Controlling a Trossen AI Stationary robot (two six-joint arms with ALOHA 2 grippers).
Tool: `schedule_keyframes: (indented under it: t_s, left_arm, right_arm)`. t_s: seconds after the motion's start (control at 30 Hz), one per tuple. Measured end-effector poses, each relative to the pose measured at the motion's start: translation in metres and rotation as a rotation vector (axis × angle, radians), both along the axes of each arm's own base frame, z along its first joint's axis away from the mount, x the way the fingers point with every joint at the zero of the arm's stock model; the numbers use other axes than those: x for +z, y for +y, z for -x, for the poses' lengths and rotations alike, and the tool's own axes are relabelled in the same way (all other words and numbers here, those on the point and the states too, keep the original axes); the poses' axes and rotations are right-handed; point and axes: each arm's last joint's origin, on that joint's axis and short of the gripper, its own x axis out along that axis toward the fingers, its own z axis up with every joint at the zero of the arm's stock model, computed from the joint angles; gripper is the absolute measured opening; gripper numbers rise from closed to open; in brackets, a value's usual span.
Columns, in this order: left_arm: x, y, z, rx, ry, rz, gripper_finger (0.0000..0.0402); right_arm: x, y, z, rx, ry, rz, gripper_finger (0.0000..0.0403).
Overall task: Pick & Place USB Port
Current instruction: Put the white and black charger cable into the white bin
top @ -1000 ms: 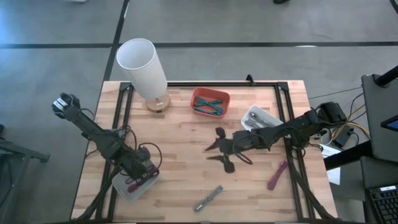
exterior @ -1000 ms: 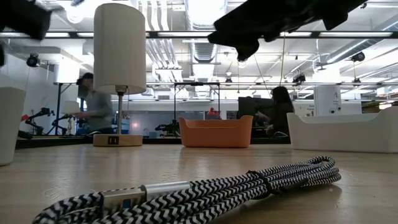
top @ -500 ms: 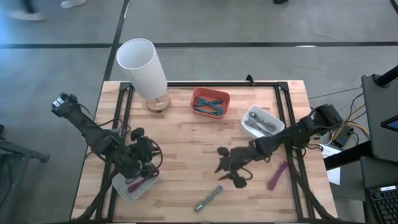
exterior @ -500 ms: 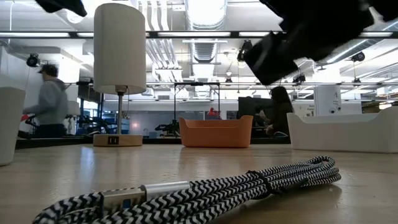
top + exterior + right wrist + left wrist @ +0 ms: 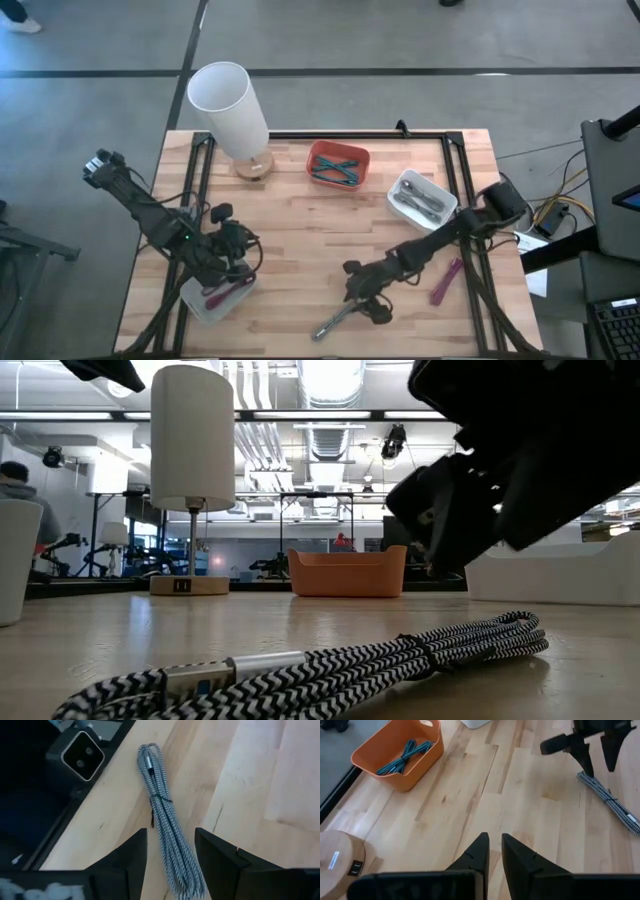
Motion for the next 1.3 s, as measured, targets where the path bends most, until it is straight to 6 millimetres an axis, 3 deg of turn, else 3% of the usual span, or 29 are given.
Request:
schedule_keyframes:
  t_s: [0.5, 0.7, 1.0, 1.3]
  left_arm:
    - [-0.008, 0.0, 0.001, -0.019, 0.029, -0.026, 0.0046]
    - [-0.016, 0.0, 0.002, -0.03, 0.064, -0.027, 0.0046]
    - [-0.021, 0.0, 0.001, -0.028, 0.069, -0.023, 0.0046]
    - [-0.03, -0.003, -0.002, -0.027, 0.04, 0.003, 0.0046]
  right_arm:
    - [-0.03, 0.024, -0.027, 0.051, 0.11, 0.151, 0.0146]
    - [-0.019, 0.028, -0.034, 0.114, 0.088, 0.256, 0.0116]
    - [-0.008, 0.029, -0.04, 0.18, 0.088, 0.327, 0.0021]
    - [0.019, 0.025, -0.041, 0.059, 0.287, 0.442, 0.0022]
